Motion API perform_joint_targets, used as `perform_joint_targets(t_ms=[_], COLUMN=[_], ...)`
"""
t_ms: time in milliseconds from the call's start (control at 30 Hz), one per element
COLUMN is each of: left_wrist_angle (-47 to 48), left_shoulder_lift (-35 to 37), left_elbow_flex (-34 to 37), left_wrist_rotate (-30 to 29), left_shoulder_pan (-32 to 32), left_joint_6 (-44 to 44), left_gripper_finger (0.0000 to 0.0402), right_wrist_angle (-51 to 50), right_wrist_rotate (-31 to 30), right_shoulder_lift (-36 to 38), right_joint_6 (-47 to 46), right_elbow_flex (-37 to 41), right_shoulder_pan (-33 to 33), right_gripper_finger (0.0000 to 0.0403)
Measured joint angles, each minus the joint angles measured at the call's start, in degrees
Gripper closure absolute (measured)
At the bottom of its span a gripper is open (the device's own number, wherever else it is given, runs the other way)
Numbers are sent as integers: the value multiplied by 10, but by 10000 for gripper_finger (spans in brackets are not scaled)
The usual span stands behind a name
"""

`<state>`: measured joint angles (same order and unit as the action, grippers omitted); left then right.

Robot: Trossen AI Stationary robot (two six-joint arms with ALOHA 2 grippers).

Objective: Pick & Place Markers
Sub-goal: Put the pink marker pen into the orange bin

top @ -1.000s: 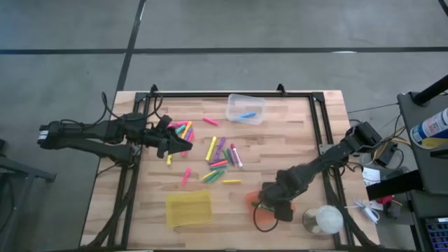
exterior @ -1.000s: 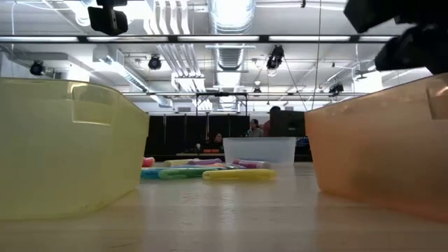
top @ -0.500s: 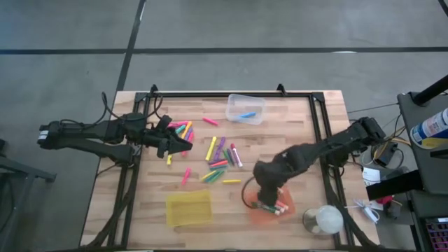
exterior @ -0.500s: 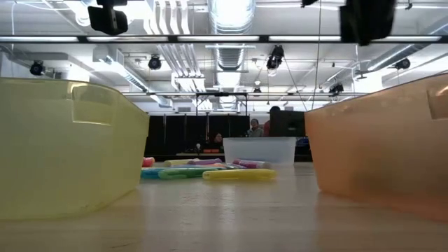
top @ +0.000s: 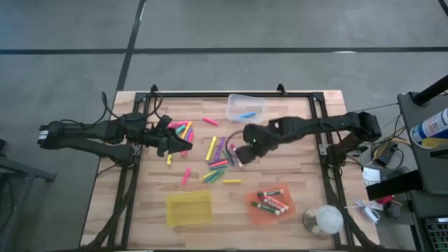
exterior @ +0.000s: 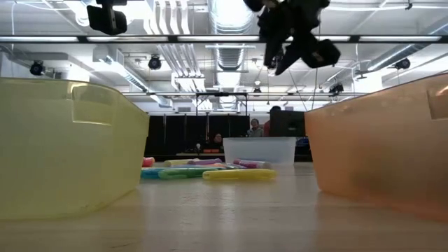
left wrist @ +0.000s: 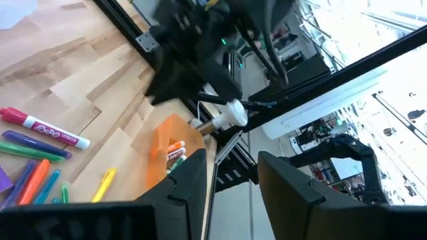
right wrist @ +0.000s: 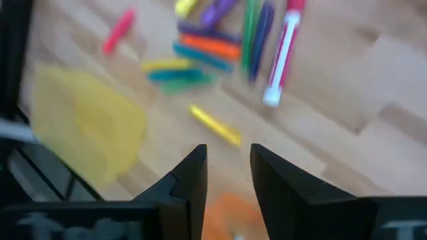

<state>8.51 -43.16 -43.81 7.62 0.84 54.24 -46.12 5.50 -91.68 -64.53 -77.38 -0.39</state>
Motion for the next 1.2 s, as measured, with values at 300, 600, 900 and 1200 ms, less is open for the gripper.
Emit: perform_joint_targets(t_ms=[300, 600, 900, 1200], left_wrist_angle=[-5, -5, -4, -3], left_shoulder_lift=[0, 0, 0, 0], left_elbow_flex=[0, 0, 0, 0], left_wrist_rotate=[0, 0, 3, 9], left_shoulder_pan=[0, 0, 0, 0], left_joint_6=[19, 25, 28, 31], left_gripper_finger=[273, 273, 273, 273], right_wrist_angle=[61, 64, 60, 26], right_wrist_rotate=[5, 24, 34, 53], right_shoulder_lift=[-76, -166, -242, -295], right_joint_6=[68, 109, 144, 170], right_elbow_flex=[1, -18, -66, -104], right_shoulder_pan=[-76, -86, -86, -85], right_gripper_finger=[214, 215, 230, 242])
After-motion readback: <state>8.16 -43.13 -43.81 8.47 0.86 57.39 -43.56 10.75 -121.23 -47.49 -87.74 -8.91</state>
